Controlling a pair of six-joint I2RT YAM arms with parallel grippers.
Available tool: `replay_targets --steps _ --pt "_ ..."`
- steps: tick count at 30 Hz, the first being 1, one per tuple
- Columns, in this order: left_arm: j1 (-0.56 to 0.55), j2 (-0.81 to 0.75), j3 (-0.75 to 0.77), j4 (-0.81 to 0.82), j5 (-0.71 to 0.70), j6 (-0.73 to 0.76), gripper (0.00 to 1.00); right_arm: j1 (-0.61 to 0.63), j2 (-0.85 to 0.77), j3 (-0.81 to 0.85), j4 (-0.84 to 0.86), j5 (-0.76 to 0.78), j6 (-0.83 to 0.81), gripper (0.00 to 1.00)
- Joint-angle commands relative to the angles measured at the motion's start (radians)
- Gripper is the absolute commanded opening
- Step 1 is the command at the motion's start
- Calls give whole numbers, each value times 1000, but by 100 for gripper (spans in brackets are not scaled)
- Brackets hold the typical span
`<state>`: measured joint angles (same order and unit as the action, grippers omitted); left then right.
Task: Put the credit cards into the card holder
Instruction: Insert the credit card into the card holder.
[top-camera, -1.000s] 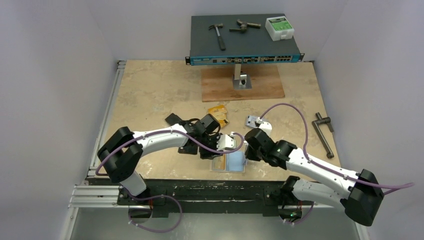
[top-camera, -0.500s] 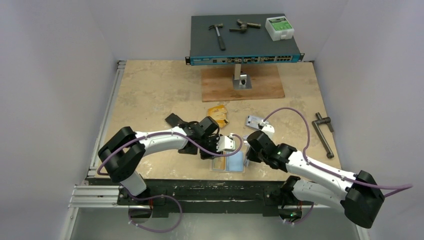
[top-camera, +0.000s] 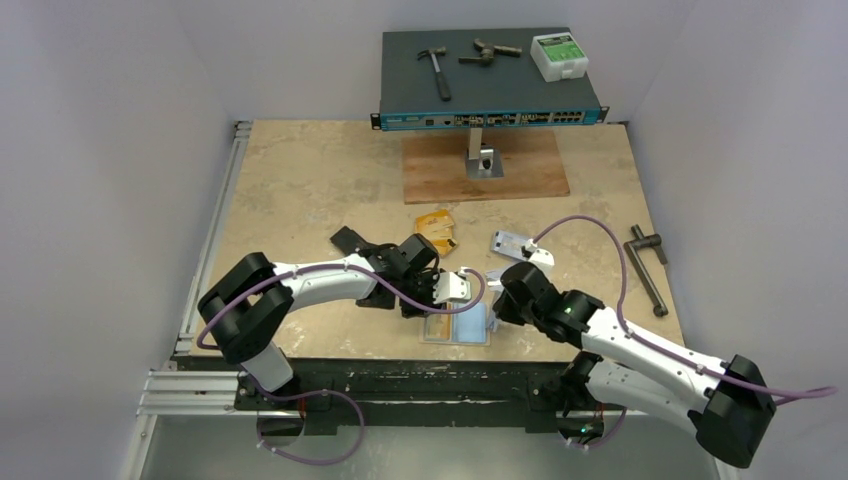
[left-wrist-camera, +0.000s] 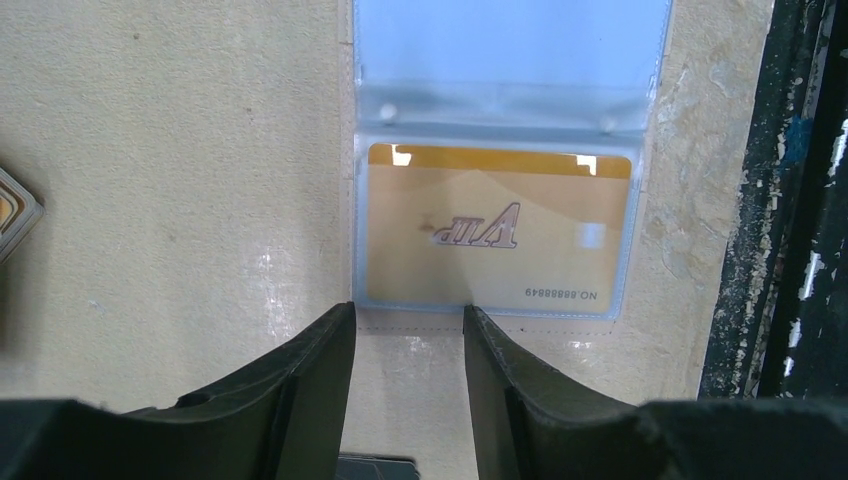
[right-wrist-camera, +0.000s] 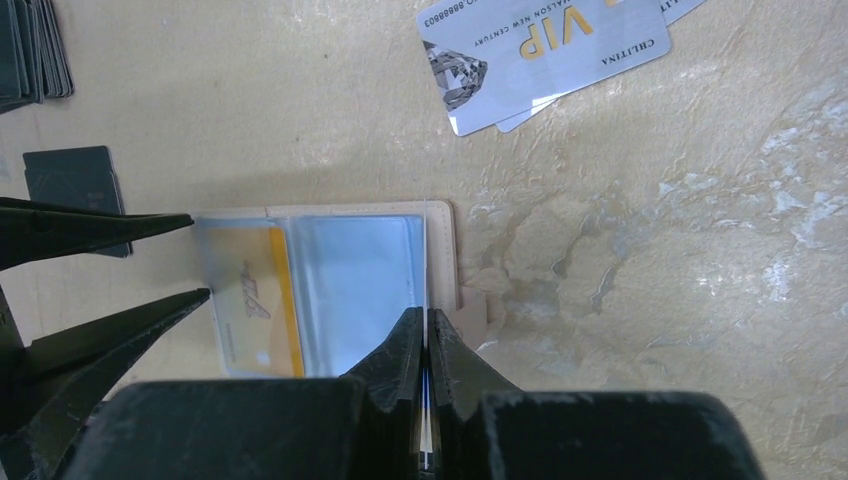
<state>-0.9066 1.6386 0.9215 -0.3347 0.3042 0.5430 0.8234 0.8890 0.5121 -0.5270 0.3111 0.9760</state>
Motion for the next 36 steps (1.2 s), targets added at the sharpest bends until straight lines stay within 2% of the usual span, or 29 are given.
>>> replay_targets --steps 1,16,31,36 --pt "-6 -2 -4 31 5 -1 43 -4 34 9 52 -20 20 0" --pt "-9 -4 -8 34 -2 0 42 -4 33 -36 76 -27 28 0" --pt "-13 -11 -10 32 -2 3 42 -4 33 10 4 1 -11 0" --pt "-12 -14 -10 29 -2 5 41 -4 38 0 28 -13 -11 0"
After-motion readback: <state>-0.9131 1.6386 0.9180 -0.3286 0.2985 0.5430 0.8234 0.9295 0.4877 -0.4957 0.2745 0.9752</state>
